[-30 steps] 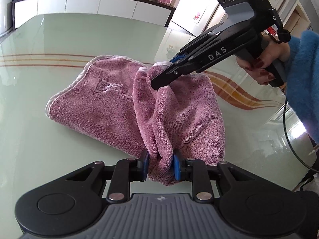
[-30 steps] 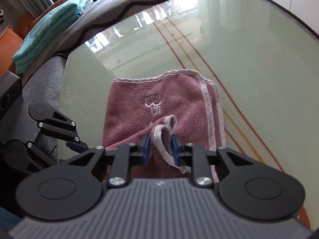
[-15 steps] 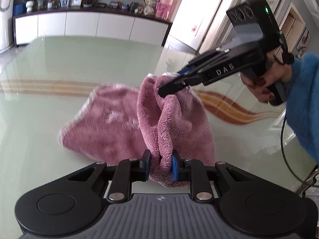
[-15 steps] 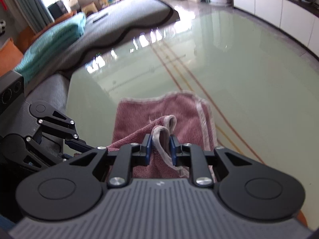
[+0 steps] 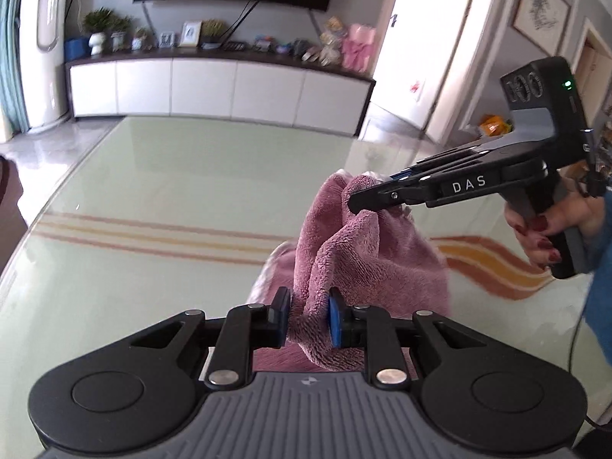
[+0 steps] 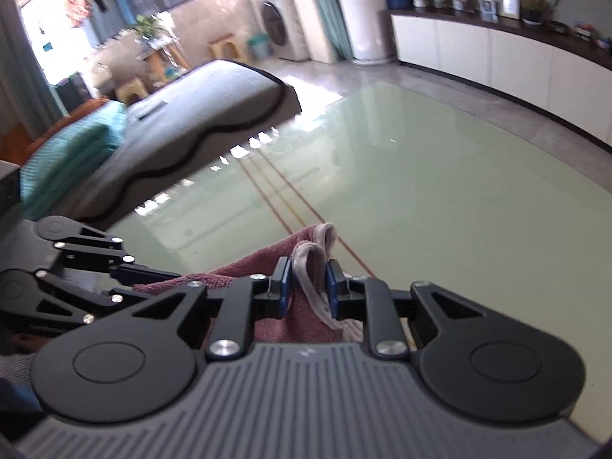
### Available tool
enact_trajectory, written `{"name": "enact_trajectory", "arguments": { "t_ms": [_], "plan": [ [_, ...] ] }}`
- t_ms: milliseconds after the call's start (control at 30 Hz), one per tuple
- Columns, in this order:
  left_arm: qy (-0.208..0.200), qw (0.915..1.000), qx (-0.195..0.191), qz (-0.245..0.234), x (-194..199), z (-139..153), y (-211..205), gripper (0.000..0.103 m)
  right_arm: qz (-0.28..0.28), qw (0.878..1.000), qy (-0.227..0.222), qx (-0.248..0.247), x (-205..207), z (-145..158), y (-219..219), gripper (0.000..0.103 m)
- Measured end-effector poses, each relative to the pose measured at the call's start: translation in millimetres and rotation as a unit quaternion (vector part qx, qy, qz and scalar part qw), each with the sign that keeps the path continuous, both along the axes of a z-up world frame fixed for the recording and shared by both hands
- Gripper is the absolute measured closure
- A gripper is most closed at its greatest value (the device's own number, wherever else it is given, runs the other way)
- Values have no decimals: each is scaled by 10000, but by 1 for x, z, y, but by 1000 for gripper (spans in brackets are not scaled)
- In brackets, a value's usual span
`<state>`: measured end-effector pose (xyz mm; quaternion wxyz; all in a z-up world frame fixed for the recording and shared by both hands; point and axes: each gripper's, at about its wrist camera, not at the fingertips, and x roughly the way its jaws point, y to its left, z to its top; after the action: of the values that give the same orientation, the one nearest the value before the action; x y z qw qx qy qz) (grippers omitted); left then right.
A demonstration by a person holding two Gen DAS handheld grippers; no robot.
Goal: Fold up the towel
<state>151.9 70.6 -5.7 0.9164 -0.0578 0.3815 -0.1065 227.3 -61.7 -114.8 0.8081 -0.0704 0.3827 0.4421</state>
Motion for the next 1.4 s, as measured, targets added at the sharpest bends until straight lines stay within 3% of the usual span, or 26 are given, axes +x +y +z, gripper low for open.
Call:
{"name": "enact_trajectory", "arguments": {
  "t_ms": [167, 500, 567, 667, 833, 967, 1167, 1267, 1400],
  "plan": [
    [328, 9995, -9, 42, 13, -21, 11, 80, -191, 9984, -53, -525, 4, -31, 32, 85],
    [432, 9991, -35, 9, 18, -35, 21, 72, -593, 9968, 61, -533, 12, -45, 33, 84],
    [443, 9990, -69, 34, 19, -37, 23, 69, -674, 9962, 25, -546, 11, -46, 33, 81],
    [453, 9989, -107, 73, 20, -38, 24, 67, -913, 9940, -178, -572, 6, -42, 34, 67],
    [433, 9990, -21, 50, 19, -39, 20, 67, -1427, 9885, -464, 181, -6, -7, 7, 69],
    [441, 9989, -87, 109, 18, -40, 21, 66, -978, 9936, -572, -42, -32, 4, 5, 83],
    [416, 9989, -94, 209, 17, -40, 21, 64, -519, 9953, -439, -694, -44, -30, 38, 83],
    [388, 9991, -29, 192, 15, -39, 20, 63, -648, 9926, -497, -898, -36, -41, 52, 83],
    [282, 9994, 151, 150, 8, -39, 21, 57, -920, 9923, -319, -762, -26, -46, 50, 79]
  ]
}}
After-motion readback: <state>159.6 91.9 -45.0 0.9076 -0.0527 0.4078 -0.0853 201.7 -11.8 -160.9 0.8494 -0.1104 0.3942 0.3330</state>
